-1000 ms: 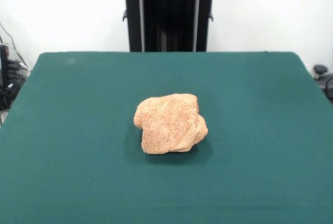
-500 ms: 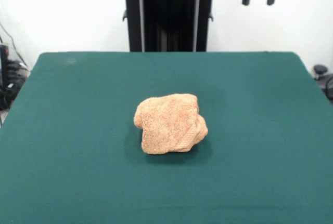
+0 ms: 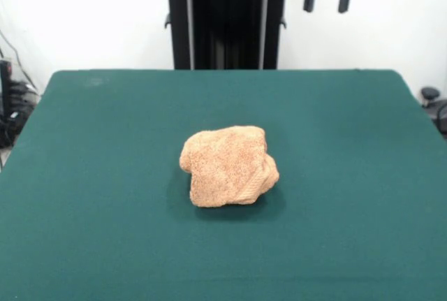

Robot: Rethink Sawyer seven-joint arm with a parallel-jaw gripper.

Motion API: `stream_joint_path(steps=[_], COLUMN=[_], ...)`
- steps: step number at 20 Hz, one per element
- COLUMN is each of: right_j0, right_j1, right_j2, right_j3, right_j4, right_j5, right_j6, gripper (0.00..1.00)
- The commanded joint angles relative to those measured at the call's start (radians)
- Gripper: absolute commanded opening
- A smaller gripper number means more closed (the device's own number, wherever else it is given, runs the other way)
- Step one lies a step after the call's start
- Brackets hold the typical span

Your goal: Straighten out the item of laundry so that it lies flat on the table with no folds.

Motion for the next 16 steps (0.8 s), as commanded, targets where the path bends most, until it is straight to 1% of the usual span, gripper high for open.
stream_joint_path(steps=[1,3,6,11,14,16], right_j0=[0.018,0.022,-0.007,-0.025,-0.022,0.0], right_j1=[0.03,0.031,0.022,0.02,0.012,0.014], right_j2=[-0.003,-0.008,0.009,0.025,0.024,0.0], right_j3=[0.043,0.045,0.057,0.063,0.064,0.062], right_j4=[0.029,0.029,0.025,0.025,0.028,0.027], right_j5=[0.02,0.019,0.019,0.012,0.022,0.041], right_j6=[0.225,0.227,0.203,0.193,0.196,0.212], gripper=[1.0,1.0,1.0,1.0,1.0,1.0])
